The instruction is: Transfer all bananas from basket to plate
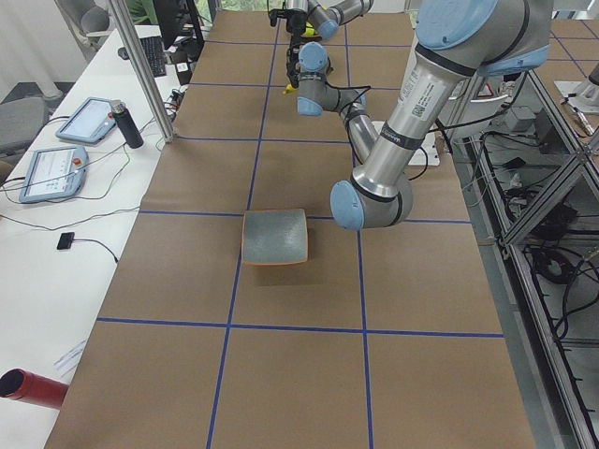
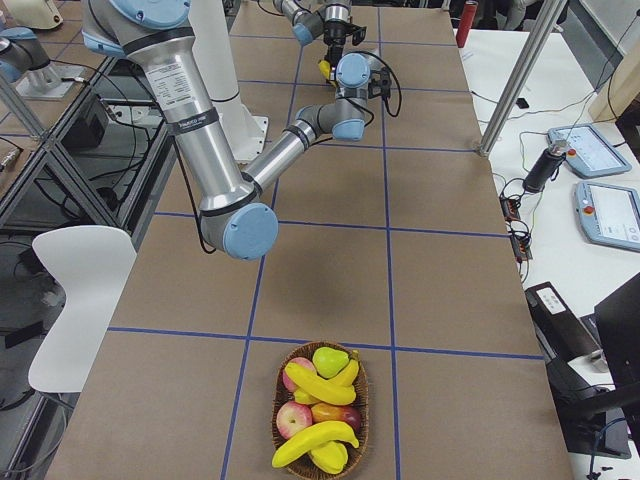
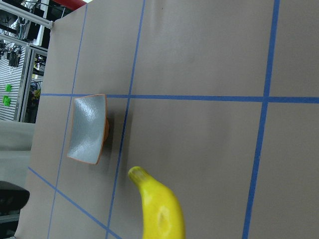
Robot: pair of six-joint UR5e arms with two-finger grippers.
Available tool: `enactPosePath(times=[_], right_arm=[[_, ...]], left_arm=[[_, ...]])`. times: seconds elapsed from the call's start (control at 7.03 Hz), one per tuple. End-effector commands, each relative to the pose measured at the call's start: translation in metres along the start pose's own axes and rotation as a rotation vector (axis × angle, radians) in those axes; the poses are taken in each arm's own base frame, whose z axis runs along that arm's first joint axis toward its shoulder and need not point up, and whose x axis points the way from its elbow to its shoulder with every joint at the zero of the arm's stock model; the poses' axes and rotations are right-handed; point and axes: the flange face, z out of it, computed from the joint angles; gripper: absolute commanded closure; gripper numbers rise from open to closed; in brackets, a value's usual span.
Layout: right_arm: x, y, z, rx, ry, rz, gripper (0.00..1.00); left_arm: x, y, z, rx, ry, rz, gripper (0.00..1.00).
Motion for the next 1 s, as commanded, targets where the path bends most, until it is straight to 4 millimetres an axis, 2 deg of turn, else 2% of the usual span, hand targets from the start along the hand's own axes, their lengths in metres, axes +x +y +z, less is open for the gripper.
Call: enactPosePath(times=[0.0,0.28,0.43,0.57,0.85], right_arm=[[0.035,-0.019,-0.029,0.012,0.047,0.042,0.02],[0.089,-0.047,-0.052,0.060,0.129,0.079,0.02],[0.115,-0.063,-0.067,0.083,0.191,0.087,0.02],[0.135,-0.074,-0.078,0.087,0.274,0.092,0.02],[0.169,-0.086,-0.097,0.080,0.394,0.066,0.02]], left_arm=[[-0.041,-0.049,-0.058,0.128,-0.036,0.018,1.00],[-0.125,-0.065,-0.115,0.198,-0.148,0.181,1.00],[-0.182,-0.058,-0.145,0.217,-0.236,0.272,1.00],[-0.223,-0.059,-0.167,0.258,-0.313,0.326,1.00],[-0.257,-0.065,-0.177,0.255,-0.462,0.384,1.00]])
